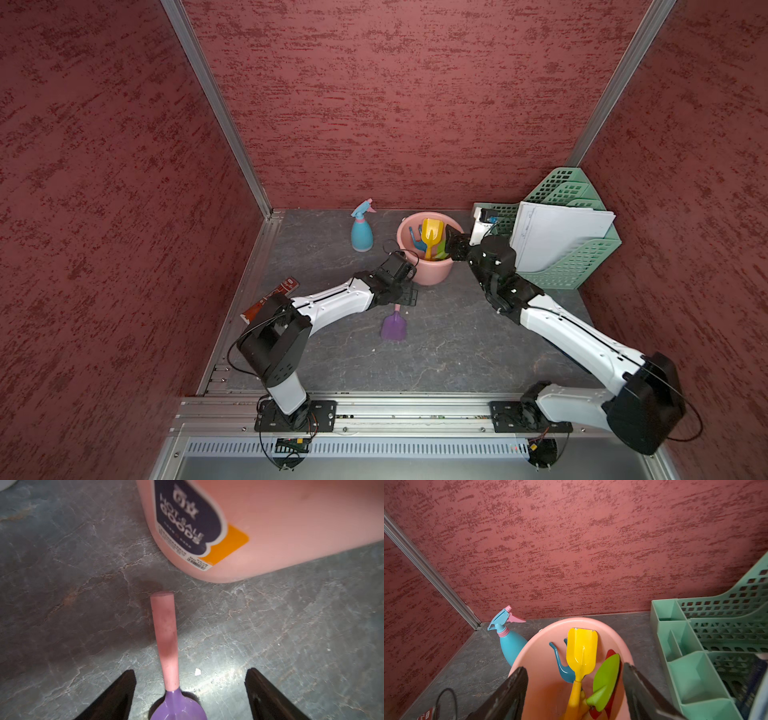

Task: Organize the gardening tools
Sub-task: Place the gardening tool in the container, then pick up the gardening tool from the center of the board.

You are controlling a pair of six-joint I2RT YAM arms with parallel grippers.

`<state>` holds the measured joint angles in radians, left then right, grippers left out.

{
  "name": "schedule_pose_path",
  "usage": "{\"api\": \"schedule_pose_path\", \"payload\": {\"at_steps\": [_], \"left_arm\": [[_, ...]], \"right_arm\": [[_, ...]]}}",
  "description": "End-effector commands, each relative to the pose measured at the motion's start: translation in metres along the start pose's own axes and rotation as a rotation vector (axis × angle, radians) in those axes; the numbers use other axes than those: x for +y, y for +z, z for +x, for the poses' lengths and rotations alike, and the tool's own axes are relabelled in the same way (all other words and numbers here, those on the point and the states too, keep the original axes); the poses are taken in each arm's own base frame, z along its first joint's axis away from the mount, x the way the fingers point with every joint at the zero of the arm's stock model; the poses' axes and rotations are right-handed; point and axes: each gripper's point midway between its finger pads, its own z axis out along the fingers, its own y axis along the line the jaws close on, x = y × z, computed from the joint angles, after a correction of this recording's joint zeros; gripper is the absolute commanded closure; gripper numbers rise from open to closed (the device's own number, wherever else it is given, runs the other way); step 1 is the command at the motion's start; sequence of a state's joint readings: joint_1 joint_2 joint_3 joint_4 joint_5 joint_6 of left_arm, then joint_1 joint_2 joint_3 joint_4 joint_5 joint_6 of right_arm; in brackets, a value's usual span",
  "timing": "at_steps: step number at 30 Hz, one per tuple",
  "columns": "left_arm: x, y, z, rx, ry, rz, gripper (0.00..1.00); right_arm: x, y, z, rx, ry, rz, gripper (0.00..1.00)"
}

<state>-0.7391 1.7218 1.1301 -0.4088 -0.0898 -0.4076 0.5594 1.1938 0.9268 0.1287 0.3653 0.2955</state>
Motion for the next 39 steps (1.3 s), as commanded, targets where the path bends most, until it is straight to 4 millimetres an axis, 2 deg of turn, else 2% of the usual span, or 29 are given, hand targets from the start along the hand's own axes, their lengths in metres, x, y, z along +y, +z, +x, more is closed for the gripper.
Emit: {"api": "schedule_pose_path", "payload": {"at_steps": [1, 4, 7, 10, 14, 21, 26, 29, 30, 36, 39], "left_arm": [[0.012, 0.009, 0.003, 0.021, -0.007, -0.080, 0.20], [0.012, 0.019, 0.005, 0.030, -0.013, -0.087, 0.21], [0.012, 0.029, 0.005, 0.041, -0.006, -0.096, 0.21], [0.014, 0.037, 0.005, 0.053, -0.003, -0.110, 0.22], [0.019, 0.048, 0.007, 0.078, -0.003, -0.124, 0.28], [0.031, 0.063, 0.016, 0.128, -0.024, -0.142, 0.47], [0.034, 0.070, 0.024, 0.159, -0.035, -0.143, 0.76], [0.034, 0.071, 0.029, 0.171, -0.043, -0.143, 0.97], [0.035, 0.070, 0.030, 0.175, -0.046, -0.145, 1.00], [0.040, 0.057, 0.041, 0.181, -0.082, -0.151, 1.00], [0.041, 0.040, 0.038, 0.140, -0.125, -0.138, 1.00]], "right_arm": [[-0.019, -0.023, 0.005, 0.026, 0.018, 0.050, 0.20], [-0.025, -0.043, 0.004, 0.032, 0.023, 0.044, 0.19], [-0.032, -0.057, 0.011, 0.052, 0.032, 0.044, 0.18], [-0.040, -0.066, 0.020, 0.068, 0.041, 0.055, 0.17], [-0.047, -0.074, 0.026, 0.071, 0.055, 0.067, 0.16], [-0.044, -0.073, 0.022, 0.067, 0.056, 0.062, 0.16], [-0.042, -0.072, 0.021, 0.069, 0.059, 0.057, 0.16], [-0.043, -0.073, 0.023, 0.078, 0.061, 0.056, 0.16], [-0.043, -0.074, 0.024, 0.081, 0.062, 0.056, 0.16], [-0.042, -0.079, 0.034, 0.124, 0.058, 0.036, 0.16], [-0.036, -0.082, 0.045, 0.175, 0.053, -0.010, 0.16]]}}
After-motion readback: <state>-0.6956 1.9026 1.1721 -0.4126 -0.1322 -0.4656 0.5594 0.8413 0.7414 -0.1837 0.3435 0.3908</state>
